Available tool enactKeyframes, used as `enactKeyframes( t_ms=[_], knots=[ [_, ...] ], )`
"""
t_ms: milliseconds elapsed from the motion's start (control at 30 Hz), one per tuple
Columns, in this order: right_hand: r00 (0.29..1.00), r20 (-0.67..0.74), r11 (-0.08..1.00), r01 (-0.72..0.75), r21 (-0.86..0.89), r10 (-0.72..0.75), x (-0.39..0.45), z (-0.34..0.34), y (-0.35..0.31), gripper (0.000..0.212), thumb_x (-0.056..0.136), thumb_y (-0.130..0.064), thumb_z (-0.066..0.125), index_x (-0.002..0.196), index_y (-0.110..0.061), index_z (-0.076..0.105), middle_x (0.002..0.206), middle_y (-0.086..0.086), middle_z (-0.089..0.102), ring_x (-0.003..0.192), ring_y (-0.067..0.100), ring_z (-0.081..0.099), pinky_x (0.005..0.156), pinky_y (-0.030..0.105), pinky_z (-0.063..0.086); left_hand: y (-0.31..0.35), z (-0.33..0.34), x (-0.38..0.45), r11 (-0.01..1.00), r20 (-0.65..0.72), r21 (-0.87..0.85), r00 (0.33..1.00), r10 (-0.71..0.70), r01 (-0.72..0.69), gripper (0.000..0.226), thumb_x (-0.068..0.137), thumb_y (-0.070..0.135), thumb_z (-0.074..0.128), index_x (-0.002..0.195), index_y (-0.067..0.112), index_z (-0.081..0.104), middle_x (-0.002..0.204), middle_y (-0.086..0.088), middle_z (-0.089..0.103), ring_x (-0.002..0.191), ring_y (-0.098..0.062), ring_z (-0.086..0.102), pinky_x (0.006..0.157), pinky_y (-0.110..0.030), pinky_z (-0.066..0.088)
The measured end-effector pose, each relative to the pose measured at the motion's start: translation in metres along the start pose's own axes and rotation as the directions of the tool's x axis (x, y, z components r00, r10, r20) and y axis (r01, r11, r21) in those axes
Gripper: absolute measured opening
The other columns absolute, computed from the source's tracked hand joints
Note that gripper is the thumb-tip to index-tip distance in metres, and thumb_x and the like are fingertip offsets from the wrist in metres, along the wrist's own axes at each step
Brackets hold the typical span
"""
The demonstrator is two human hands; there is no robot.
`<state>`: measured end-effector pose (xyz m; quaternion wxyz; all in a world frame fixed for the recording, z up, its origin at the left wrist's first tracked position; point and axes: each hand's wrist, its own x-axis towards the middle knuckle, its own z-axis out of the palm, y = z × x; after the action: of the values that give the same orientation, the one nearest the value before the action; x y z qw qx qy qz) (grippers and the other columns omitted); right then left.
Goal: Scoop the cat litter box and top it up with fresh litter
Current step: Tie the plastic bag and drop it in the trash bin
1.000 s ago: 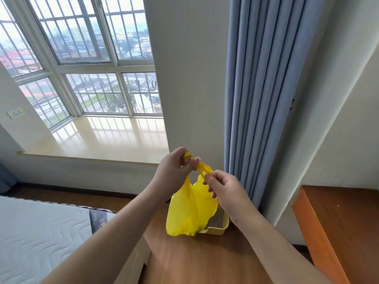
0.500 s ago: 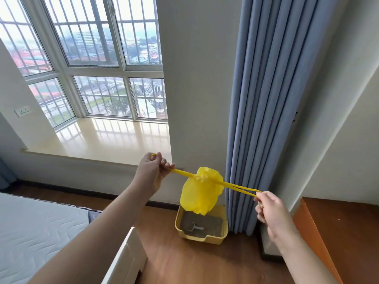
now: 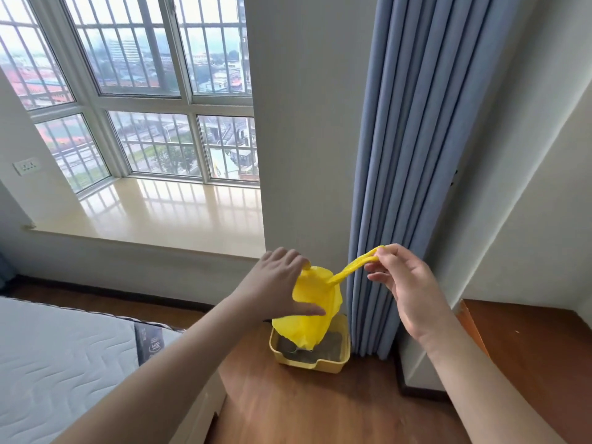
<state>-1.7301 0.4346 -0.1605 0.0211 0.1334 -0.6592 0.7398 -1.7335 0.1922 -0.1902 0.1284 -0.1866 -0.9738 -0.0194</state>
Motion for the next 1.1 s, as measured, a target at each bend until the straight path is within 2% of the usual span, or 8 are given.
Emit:
enactKeyframes(
  t_ms=[167,300,367,467,567,767,933,1100],
  knots=[
    [0.986,0.101,0.931,0.159,-0.328,-0.133,-0.011,0.01,-0.003,0.037,0.088,-0.052,0.049,0.078,-0.019,0.063,0.077,0.009,0.063,0.08,0.025,0.061,0.075,0.035,0.05,0.012,0.02,-0.012,0.987,-0.16,0.116,0.979,0.127,-0.11,0.036,0.086,0.048,0.061,0.109,0.02,0.064,0.108,0.002,0.067,0.101,-0.023,0.064,0.083,-0.036,0.047],
    [0.893,0.203,0.502,0.4,-0.766,-0.402,-0.021,0.017,0.006,0.024,0.096,-0.044,0.046,0.086,-0.023,0.054,0.073,-0.011,0.051,0.064,0.006,0.052,0.056,0.014,0.04,0.024,0.02,-0.023,0.98,-0.224,0.113,0.956,0.188,-0.167,0.036,0.076,0.027,0.08,0.109,0.025,0.065,0.105,0.007,0.067,0.094,-0.017,0.065,0.076,-0.031,0.051],
    [0.897,0.208,0.433,0.377,-0.819,-0.389,-0.027,0.021,0.013,0.019,0.095,-0.039,0.05,0.105,-0.023,0.053,0.086,-0.009,0.056,0.071,0.007,0.055,0.06,0.018,0.047,0.028,0.016,-0.029,0.978,-0.269,0.112,0.942,0.201,-0.177,0.042,0.073,0.024,0.082,0.111,0.025,0.065,0.108,0.007,0.067,0.098,-0.016,0.065,0.08,-0.031,0.053],
    [0.891,0.278,0.418,0.421,-0.805,-0.36,-0.037,0.029,0.022,0.037,0.098,-0.03,0.048,0.135,-0.027,0.043,0.111,-0.004,0.058,0.08,0.01,0.058,0.067,0.022,0.053,0.031,0.009,-0.035,0.984,-0.299,0.029,0.937,0.178,-0.177,0.039,0.075,0.024,0.08,0.11,0.021,0.064,0.108,0.003,0.066,0.097,-0.02,0.066,0.08,-0.035,0.055],
    [0.885,0.34,0.401,0.45,-0.798,-0.317,-0.05,0.037,0.022,0.04,0.1,-0.043,0.032,0.137,-0.033,0.044,0.129,-0.005,0.051,0.104,0.011,0.056,0.085,0.025,0.052,0.035,-0.002,-0.041,0.984,-0.328,-0.048,0.933,0.149,-0.174,0.028,0.081,0.026,0.067,0.108,0.019,0.063,0.105,0.001,0.066,0.093,-0.022,0.067,0.077,-0.037,0.056],
    [0.953,0.266,0.449,0.304,-0.84,-0.146,-0.079,0.055,0.022,0.072,0.085,-0.076,0.023,0.139,-0.033,0.041,0.128,-0.011,0.049,0.107,0.008,0.054,0.088,0.024,0.051,0.034,-0.025,-0.069,0.977,-0.453,-0.071,0.879,0.149,-0.202,0.03,0.08,0.03,0.064,0.107,0.018,0.065,0.104,0.002,0.068,0.088,-0.019,0.068,0.076,-0.032,0.056],
    [0.961,0.225,0.502,0.276,-0.82,-0.161,-0.108,0.086,0.02,0.054,0.091,-0.062,0.04,0.129,-0.027,0.055,0.145,-0.013,0.038,0.124,0.006,0.046,0.099,0.024,0.045,0.02,-0.038,-0.109,0.963,-0.494,-0.035,0.842,0.215,-0.266,0.029,0.084,0.03,0.059,0.112,0.02,0.055,0.107,0.003,0.071,0.094,-0.016,0.068,0.079,-0.029,0.055],
    [0.974,0.143,0.599,0.22,-0.77,-0.174,-0.163,0.119,0.017,0.046,0.094,-0.05,0.047,0.132,-0.024,0.054,0.128,-0.013,0.057,0.113,0.0,0.053,0.098,0.02,0.046,0.017,-0.045,-0.152,0.933,-0.5,-0.112,0.831,0.243,-0.341,0.028,0.082,0.03,0.056,0.107,0.018,0.056,0.098,0.002,0.073,0.087,-0.017,0.071,0.077,-0.028,0.056]
  ],
)
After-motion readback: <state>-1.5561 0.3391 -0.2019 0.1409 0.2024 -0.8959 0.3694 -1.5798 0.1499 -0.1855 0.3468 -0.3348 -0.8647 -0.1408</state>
